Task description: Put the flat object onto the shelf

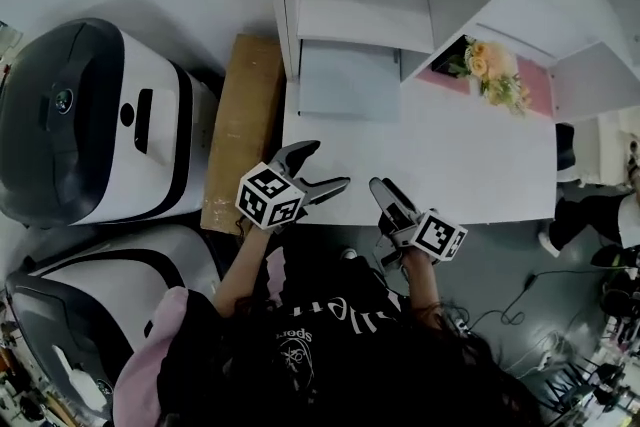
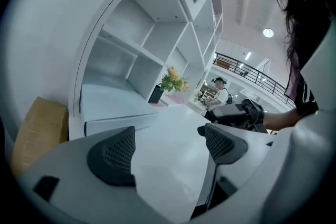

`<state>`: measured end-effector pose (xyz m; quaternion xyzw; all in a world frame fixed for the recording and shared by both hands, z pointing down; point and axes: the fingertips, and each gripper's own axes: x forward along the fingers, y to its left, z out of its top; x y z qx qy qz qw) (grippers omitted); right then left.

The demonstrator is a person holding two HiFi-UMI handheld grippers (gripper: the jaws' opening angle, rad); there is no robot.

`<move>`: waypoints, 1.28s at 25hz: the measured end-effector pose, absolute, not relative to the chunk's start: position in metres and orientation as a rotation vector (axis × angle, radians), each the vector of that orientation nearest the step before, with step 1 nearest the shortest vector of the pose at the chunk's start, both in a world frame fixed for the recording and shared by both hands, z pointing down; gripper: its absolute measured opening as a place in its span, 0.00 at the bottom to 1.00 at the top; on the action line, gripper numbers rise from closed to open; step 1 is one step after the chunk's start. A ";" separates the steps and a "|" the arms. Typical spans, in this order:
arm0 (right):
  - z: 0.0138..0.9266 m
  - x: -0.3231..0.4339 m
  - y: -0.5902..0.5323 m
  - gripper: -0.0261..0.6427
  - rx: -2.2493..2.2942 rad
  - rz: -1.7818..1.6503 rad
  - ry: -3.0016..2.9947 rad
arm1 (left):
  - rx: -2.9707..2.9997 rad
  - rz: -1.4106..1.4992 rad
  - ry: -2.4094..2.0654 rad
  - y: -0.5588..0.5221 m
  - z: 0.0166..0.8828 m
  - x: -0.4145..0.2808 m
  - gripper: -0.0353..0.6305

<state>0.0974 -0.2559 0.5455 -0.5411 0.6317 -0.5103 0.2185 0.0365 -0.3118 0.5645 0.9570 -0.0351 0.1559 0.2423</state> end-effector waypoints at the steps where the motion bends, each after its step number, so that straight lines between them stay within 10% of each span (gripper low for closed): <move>1: 0.543 0.097 -0.247 0.50 -1.499 -1.418 1.767 | 2.630 0.414 -0.100 -0.306 0.558 0.038 0.70; 23: 0.500 0.097 -0.017 0.49 -1.478 -1.253 2.137 | 2.613 0.210 -0.401 -0.074 0.493 0.033 0.70; 26: 0.501 0.096 0.003 0.27 -1.497 -1.222 2.137 | 2.582 0.179 -0.402 -0.046 0.491 0.030 0.70; 32: 0.510 0.081 0.019 0.21 -1.425 -1.256 2.153 | 2.574 0.252 -0.449 -0.014 0.499 0.012 0.70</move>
